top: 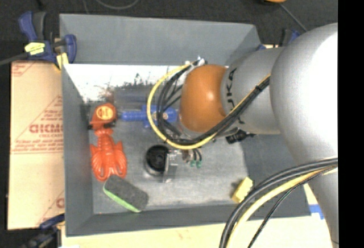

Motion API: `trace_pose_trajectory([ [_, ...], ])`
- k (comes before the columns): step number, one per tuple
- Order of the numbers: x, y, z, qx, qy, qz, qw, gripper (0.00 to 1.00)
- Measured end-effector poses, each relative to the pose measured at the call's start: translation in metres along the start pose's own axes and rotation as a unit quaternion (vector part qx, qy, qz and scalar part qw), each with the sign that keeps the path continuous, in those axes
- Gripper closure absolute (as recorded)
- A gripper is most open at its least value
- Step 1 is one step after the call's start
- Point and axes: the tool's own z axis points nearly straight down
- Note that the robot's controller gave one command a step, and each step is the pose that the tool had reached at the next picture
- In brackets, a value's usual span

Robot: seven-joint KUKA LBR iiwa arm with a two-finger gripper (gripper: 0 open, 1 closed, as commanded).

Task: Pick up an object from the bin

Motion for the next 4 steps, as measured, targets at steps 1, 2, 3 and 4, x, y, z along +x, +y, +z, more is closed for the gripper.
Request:
trace_pose_trajectory([
  [1,0.001,0.000,-0.018,0.000,0.0033,0.000,1.0000,1.00],
  [2,0.000,0.000,-0.043,0.000,0.0017,0.000,1.0000,1.00],
  [3,-0.001,0.000,-0.065,-0.001,-0.0004,0.000,1.0000,1.00],
  [4,-0.002,0.000,-0.081,-0.001,-0.0036,0.000,1.0000,1.00],
])
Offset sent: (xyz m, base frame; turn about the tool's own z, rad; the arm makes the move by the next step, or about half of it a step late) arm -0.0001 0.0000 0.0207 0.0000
